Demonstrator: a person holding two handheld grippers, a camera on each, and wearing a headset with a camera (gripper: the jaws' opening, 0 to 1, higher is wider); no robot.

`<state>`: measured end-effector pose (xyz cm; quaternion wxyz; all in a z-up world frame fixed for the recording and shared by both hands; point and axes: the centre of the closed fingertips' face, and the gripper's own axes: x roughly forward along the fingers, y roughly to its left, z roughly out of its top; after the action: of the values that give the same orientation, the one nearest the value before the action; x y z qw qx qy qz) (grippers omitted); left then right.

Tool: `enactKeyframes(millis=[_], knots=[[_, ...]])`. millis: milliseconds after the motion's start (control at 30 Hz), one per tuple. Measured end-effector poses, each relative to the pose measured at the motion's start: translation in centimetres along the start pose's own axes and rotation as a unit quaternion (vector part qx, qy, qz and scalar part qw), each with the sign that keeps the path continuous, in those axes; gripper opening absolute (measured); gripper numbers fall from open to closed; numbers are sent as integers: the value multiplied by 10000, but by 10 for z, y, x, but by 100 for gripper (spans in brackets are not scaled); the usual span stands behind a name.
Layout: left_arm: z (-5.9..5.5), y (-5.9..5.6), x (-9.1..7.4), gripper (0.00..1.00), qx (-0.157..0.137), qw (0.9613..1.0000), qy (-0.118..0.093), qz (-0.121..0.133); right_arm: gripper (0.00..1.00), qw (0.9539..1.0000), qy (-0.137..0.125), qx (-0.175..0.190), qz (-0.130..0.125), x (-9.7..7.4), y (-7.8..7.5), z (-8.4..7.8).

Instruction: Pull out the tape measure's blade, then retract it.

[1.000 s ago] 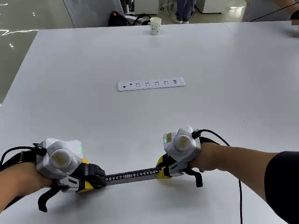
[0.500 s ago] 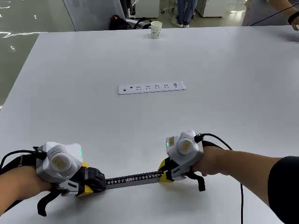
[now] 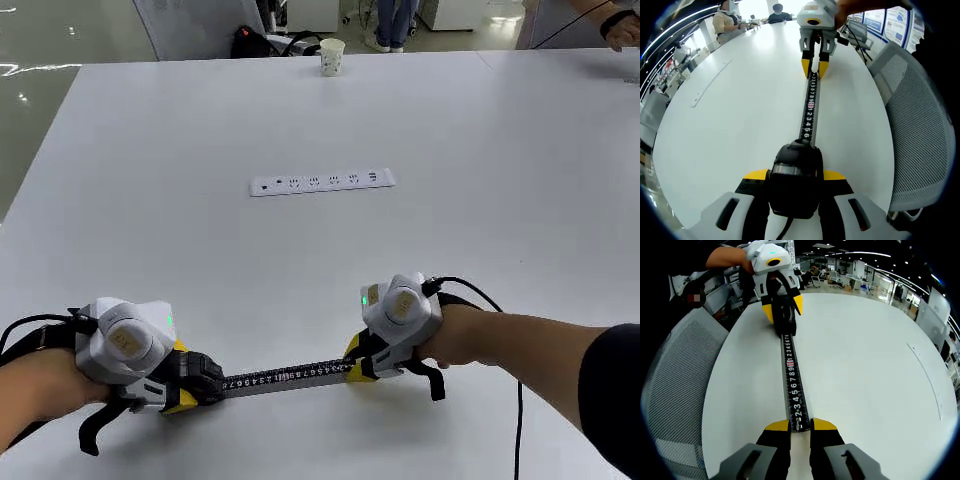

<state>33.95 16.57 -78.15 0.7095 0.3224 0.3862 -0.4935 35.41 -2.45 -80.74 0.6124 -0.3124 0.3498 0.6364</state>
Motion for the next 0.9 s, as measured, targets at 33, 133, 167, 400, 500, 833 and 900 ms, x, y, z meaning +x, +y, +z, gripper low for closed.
enactKeyframes(millis=[33, 133, 167, 400, 500, 833, 900], knots=[[0, 0, 0, 32, 0, 10000, -1, 3, 10, 10000, 6, 13, -1, -1, 0, -1], [0, 0, 0, 32, -9, 10000, -5, 12, 10, 10000, 15, 14, -8, -2, 0, -3], [0, 0, 0, 32, -11, 10000, -6, 15, 10, 10000, 18, 12, -12, -2, 0, -3], [0, -1, -1, 32, -15, 10000, 0, 22, 10, 10000, 25, 19, -22, -4, -1, -5], [1, -1, -1, 32, -16, 10000, -4, 21, 10, 10000, 23, 16, -21, -4, -1, -6], [1, 0, -1, 32, -20, 10000, -19, 24, 10, 10000, 47, 29, -29, -7, -2, -11], [1, -1, -1, 32, -21, 10000, -21, 22, 10, 10000, 50, 36, -42, -8, -2, -12]])
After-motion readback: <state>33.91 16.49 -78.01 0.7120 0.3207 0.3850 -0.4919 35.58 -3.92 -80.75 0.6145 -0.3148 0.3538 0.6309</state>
